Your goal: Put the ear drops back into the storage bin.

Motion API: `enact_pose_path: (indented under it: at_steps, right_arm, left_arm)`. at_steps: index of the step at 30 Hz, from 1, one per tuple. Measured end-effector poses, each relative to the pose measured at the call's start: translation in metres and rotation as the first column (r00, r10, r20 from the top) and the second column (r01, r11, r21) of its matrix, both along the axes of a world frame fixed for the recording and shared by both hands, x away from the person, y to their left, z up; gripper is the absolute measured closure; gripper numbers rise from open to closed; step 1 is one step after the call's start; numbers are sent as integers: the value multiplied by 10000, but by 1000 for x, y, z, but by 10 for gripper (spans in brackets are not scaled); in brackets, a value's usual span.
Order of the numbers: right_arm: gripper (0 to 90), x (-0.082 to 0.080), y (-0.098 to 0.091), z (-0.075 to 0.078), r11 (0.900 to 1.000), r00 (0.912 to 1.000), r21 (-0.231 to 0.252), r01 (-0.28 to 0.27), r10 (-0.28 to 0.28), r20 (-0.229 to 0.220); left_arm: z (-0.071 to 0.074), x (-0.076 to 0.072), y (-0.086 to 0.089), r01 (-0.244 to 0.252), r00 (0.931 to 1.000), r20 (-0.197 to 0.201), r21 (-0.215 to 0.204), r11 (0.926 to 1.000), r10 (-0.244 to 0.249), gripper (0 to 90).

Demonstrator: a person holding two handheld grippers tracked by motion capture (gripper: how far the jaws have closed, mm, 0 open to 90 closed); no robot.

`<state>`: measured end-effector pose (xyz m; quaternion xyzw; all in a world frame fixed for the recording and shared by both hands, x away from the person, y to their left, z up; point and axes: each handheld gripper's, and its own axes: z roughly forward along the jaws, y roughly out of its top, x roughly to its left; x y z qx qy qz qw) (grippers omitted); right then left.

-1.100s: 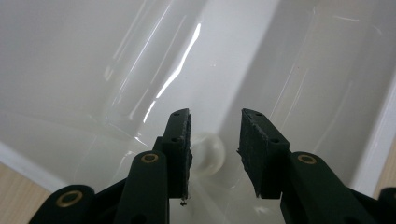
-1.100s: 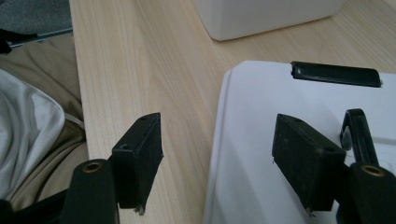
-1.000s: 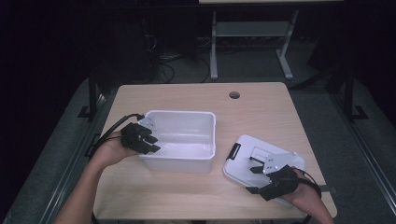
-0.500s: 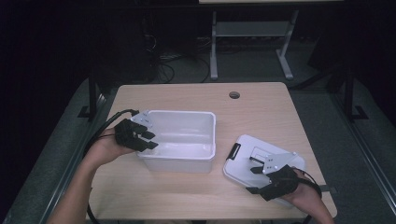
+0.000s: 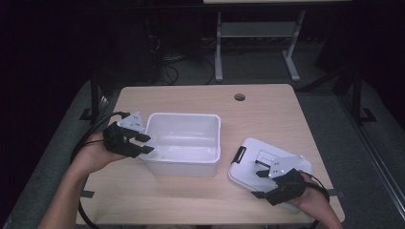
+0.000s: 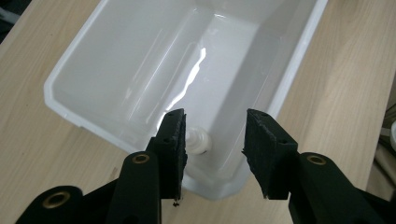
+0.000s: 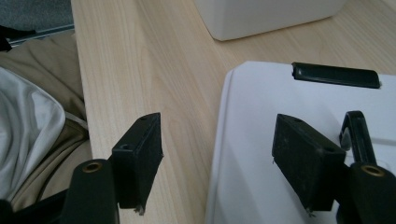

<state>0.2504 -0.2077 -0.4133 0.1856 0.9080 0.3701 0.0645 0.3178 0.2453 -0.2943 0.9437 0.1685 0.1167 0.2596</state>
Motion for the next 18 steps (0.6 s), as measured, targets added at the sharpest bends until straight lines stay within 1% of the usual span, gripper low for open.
enact_pose_path:
  at_steps: [4,5,9,16,18]
  right_arm:
    - [324,0,0,3,10000,9999,30,-73,72,105]
    - [324,-1,1,4,10000,10000,50,-6,5,37]
    - [324,0,2,5,10000,9999,1,-100,100,132]
    - [324,-1,4,14,9997,9996,-184,-146,150,226]
    - [325,-1,3,17,9997,9995,-170,-163,168,286]
  left_arm:
    - [2,-9,10,-160,9998,86,-140,9998,161,574]
    - [2,-10,12,-173,9998,67,-146,9997,174,572]
    - [2,-19,20,-287,9995,102,-172,9994,289,570]
    - [-4,-31,34,-454,9989,116,-253,9986,457,562]
    - [-7,-34,37,-545,9984,121,-402,9977,550,558]
